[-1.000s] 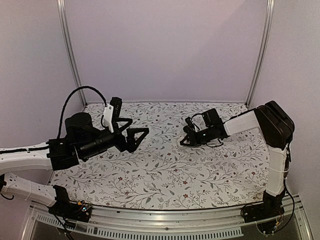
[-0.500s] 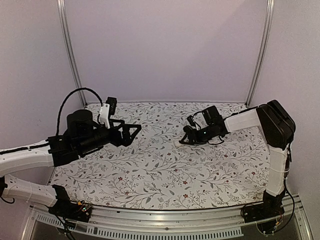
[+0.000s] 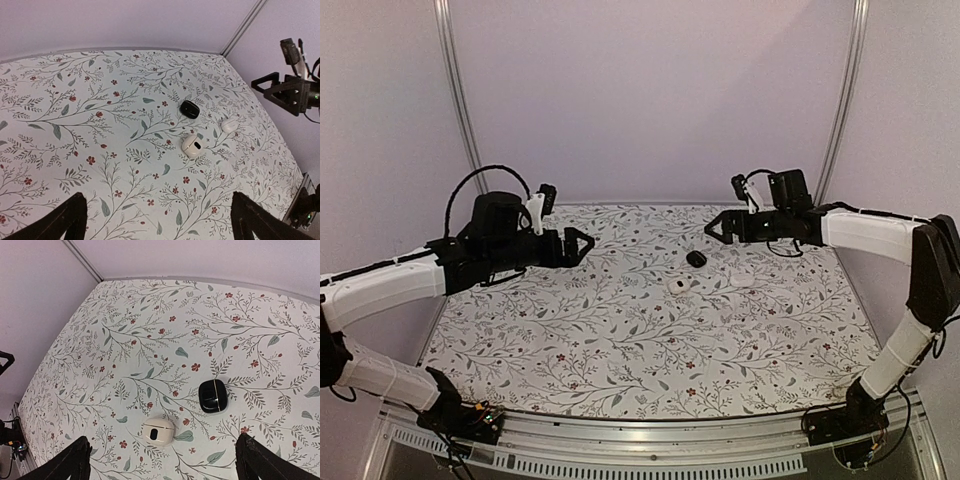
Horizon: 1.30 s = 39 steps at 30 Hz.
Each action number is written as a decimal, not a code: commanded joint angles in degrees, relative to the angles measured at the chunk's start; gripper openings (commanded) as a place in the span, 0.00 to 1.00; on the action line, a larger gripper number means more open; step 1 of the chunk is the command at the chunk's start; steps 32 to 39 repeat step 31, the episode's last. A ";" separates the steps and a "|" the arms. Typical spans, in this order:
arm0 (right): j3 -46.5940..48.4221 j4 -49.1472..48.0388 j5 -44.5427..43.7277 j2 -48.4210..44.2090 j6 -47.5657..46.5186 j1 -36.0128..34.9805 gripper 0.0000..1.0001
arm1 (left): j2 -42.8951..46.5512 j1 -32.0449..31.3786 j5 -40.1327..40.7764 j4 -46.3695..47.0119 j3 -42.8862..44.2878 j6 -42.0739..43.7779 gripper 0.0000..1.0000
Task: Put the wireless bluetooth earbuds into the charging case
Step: Place the charging case with the earbuds at the center of the board, then reset both arms
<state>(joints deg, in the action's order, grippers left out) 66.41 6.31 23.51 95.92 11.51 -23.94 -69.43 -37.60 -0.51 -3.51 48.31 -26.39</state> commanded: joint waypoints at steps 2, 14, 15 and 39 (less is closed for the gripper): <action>-4.29 -1.43 -6.96 -10.46 -0.60 1.62 0.99 | -2.66 5.02 -5.30 -5.89 2.83 -0.01 1.00; -25.87 -13.81 -17.04 -28.31 6.65 3.76 0.99 | -2.31 7.87 -1.34 -6.62 -2.46 -2.84 1.00; -27.36 -14.76 -17.79 -28.79 7.07 3.81 0.99 | -2.22 7.89 -0.74 -6.54 -3.11 -3.21 1.00; -33.27 -20.49 -15.78 -28.14 7.24 3.83 0.99 | -2.80 7.95 0.34 -6.72 -4.66 -5.45 1.00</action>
